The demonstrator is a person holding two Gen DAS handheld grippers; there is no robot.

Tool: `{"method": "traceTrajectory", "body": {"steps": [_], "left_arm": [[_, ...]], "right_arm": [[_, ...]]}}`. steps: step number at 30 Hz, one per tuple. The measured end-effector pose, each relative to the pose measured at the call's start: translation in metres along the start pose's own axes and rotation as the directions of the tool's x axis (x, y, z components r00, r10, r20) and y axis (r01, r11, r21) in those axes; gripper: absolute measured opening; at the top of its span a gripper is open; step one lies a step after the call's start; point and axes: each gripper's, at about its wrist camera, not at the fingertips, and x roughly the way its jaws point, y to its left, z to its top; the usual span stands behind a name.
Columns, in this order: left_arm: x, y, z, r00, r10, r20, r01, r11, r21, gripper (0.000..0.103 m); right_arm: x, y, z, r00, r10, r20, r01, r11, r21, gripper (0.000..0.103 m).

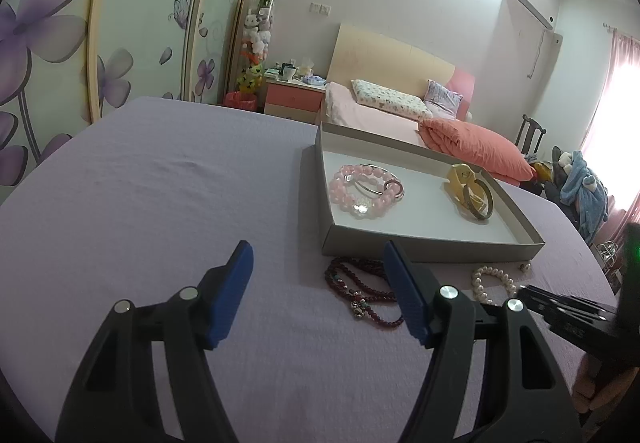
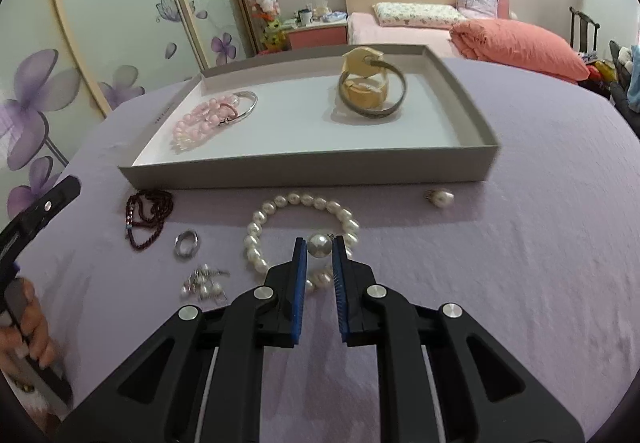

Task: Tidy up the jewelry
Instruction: 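Close the right tool on the loose pearl, then grasp the dark red beaded necklace with the left tool while the right tool holds the pearl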

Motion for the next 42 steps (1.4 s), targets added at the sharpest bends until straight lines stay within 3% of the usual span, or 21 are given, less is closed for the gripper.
{"method": "traceTrajectory", "body": {"steps": [9,17,24,25,27,29,35,42], "left_arm": [[0.007,-0.011,0.0,0.999,-0.009,-0.035,0.01,0.999,0.034,0.067],[0.042,-0.037,-0.01,0.977,0.021,-0.213,0.005,0.993,0.121,0.067],[0.07,-0.058,-0.014,0.955,0.059,-0.292,-0.007,0.984,0.177,0.073],[0.072,-0.06,-0.014,0.954,0.07,-0.293,-0.016,0.983,0.184,0.071],[0.073,-0.062,-0.012,0.954,0.105,-0.279,-0.05,0.979,0.197,0.034],[0.073,-0.059,-0.01,0.957,0.079,-0.281,-0.028,0.983,0.181,0.013],[0.061,-0.049,-0.011,0.962,0.029,-0.27,0.011,0.989,0.146,0.008],[0.021,-0.043,-0.016,0.985,-0.026,-0.171,0.053,0.987,0.151,0.006]], "right_arm": [[-0.013,-0.041,-0.021,0.993,-0.116,-0.034,0.118,0.991,0.061,0.014],[-0.015,-0.048,-0.025,0.995,-0.097,-0.028,0.099,0.992,0.079,0.014],[-0.016,-0.052,-0.026,0.996,-0.08,-0.026,0.082,0.992,0.092,0.014],[-0.016,-0.052,-0.026,0.996,-0.08,-0.026,0.082,0.992,0.092,0.014],[-0.016,-0.052,-0.025,0.997,-0.079,-0.026,0.081,0.992,0.094,0.014],[-0.016,-0.052,-0.026,0.997,-0.079,-0.026,0.081,0.992,0.094,0.014],[-0.017,-0.054,-0.026,0.997,-0.074,-0.024,0.076,0.992,0.101,0.014],[-0.018,-0.053,-0.027,0.997,-0.069,-0.025,0.071,0.993,0.099,0.014]]}}
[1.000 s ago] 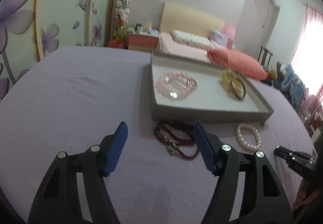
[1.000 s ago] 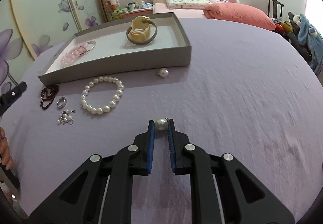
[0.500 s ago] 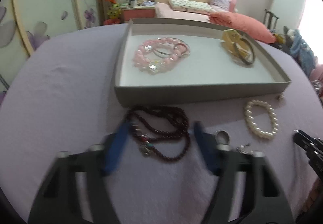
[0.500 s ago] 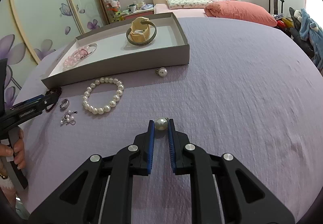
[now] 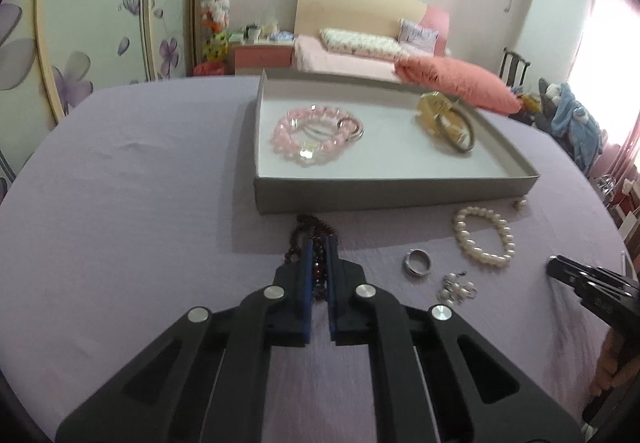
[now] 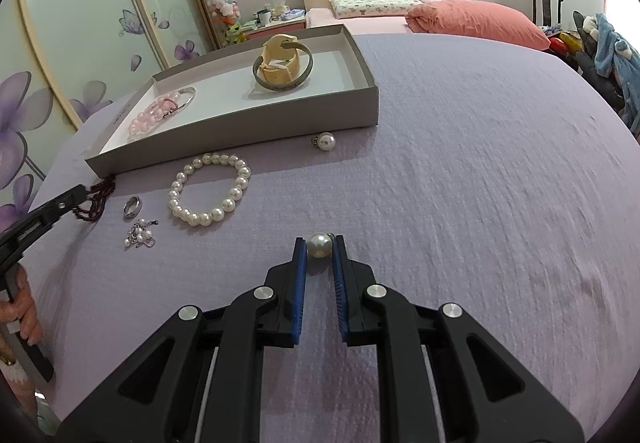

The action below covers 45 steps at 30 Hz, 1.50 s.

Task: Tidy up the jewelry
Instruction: 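Grasp the dark red beaded necklace with the left tool while the right tool holds the pearl, then carry the necklace and pearl up over the grey tray with both tools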

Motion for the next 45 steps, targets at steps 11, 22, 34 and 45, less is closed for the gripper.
{"method": "traceTrajectory", "body": {"steps": [11,22,34,45], "left_arm": [[-0.063,0.0,0.004,0.983,-0.072,0.166,0.077,0.997,-0.023,0.006],[-0.083,-0.014,0.011,0.965,-0.103,0.24,0.111,0.994,-0.021,0.006],[-0.1,-0.021,0.018,0.949,-0.107,0.295,0.112,0.994,0.001,0.006],[-0.113,-0.028,0.021,0.936,-0.116,0.333,0.12,0.993,0.007,0.006]], "right_arm": [[0.001,0.001,0.0,1.0,-0.007,-0.001,0.007,1.0,-0.008,0.014],[0.001,0.0,0.0,1.0,-0.004,-0.001,0.004,1.0,-0.006,0.014],[-0.015,0.006,0.001,0.995,0.008,0.102,-0.007,1.0,-0.01,0.014],[-0.046,0.025,0.015,0.963,0.059,0.262,-0.047,0.998,-0.05,0.014]]}}
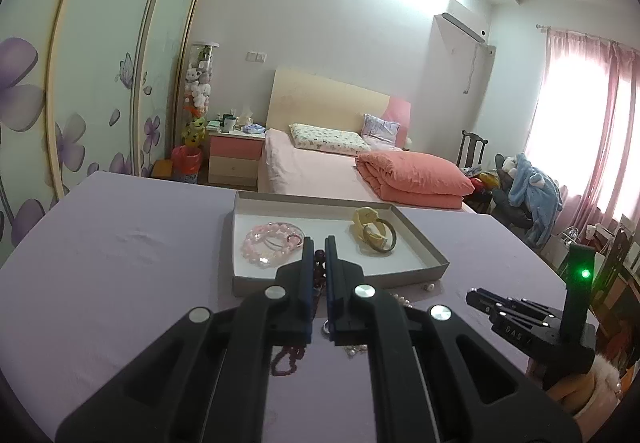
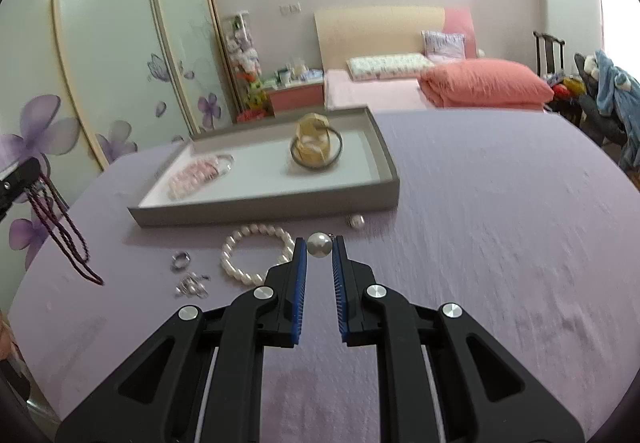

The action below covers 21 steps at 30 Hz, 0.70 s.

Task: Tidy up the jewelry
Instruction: 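Carry the necklace and pearl up over the grey tray with both tools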

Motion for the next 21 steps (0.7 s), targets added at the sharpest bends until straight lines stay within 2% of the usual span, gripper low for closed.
{"method": "traceTrajectory", "body": {"steps": [13,21], "left_arm": [[0.0,-0.006,0.003,1.0,-0.008,0.026,0.007,1.0,0.007,0.006],[0.018,-0.009,0.026,0.998,0.005,0.059,-0.007,1.0,0.021,0.006]], "right_arm": [[-0.021,0.02,0.027,0.987,0.031,0.157,-0.024,0.999,-0.045,0.014],[-0.011,0.028,0.061,0.972,0.026,0.235,-0.011,0.998,-0.068,0.014]]}}
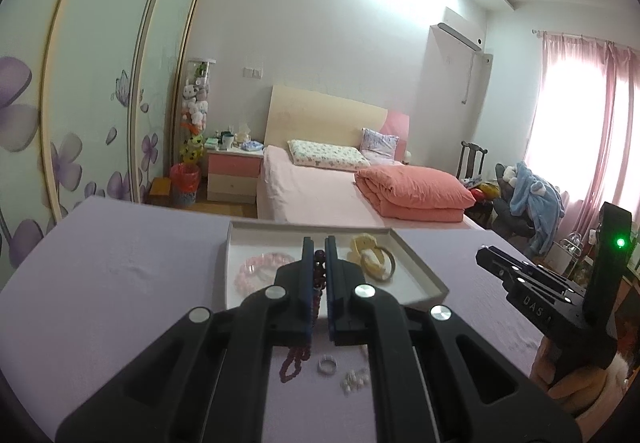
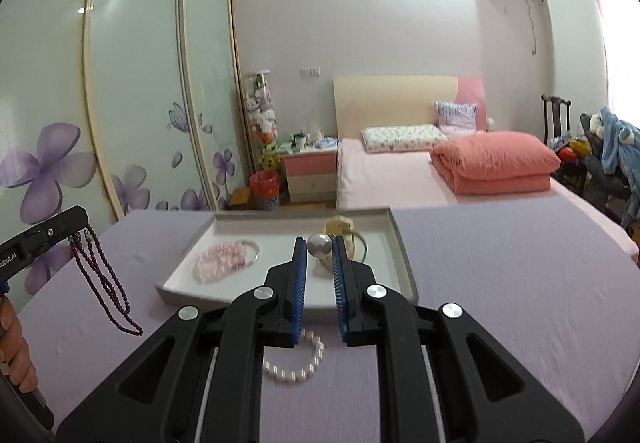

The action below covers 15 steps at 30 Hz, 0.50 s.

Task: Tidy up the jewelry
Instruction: 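Carry the necklace and pearl up over the grey tray with both tools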

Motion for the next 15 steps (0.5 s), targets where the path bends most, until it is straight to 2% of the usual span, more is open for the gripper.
{"method": "traceTrajectory", "body": {"steps": [7,15], "left_arm": [[0.046,-0.001,0.032,1.0,0.006,0.023,-0.006,1.0,-0.005,0.006],[0.108,-0.004,0.041,0.998,0.063,0.025,-0.064,0.998,0.027,0.006]], "right_arm": [[0.039,-0.001,0.025,0.999,-0.018,0.047,0.017,1.0,0.005,0.014],[0.103,-0.01,0.03,0.999,-0.029,-0.028,0.031,0.997,0.065,0.014]]}}
